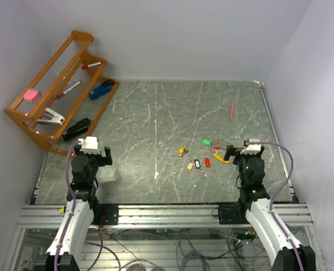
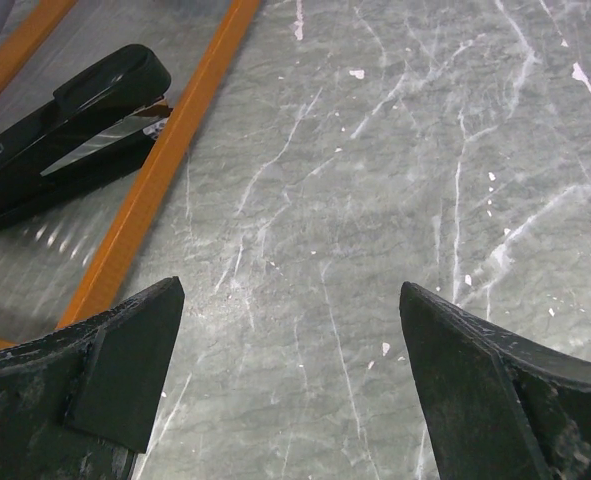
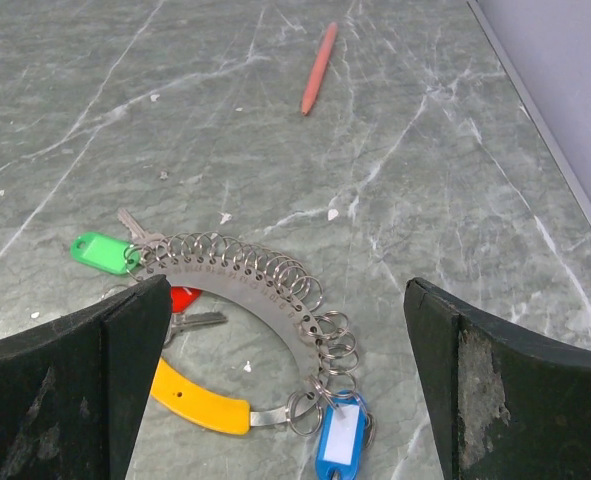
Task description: Put the keys on the keyring
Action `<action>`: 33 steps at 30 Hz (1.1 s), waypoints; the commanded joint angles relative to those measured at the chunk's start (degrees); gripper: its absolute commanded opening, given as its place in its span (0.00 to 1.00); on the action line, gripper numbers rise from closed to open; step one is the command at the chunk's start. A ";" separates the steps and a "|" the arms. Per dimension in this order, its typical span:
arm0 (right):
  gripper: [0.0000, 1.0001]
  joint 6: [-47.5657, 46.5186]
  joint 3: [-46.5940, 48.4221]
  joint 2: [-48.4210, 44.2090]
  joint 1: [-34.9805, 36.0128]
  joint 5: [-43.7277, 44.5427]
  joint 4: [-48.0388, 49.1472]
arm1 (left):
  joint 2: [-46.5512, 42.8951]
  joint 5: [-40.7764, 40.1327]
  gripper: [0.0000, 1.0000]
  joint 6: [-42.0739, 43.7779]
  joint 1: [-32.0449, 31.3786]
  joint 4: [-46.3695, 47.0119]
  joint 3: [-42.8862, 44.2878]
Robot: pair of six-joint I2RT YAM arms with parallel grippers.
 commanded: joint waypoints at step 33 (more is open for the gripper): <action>1.00 12.14 52.34 40.13 -0.64 -16.19 -37.85 | 14.90 19.72 1.00 12.36 0.57 -16.09 32.77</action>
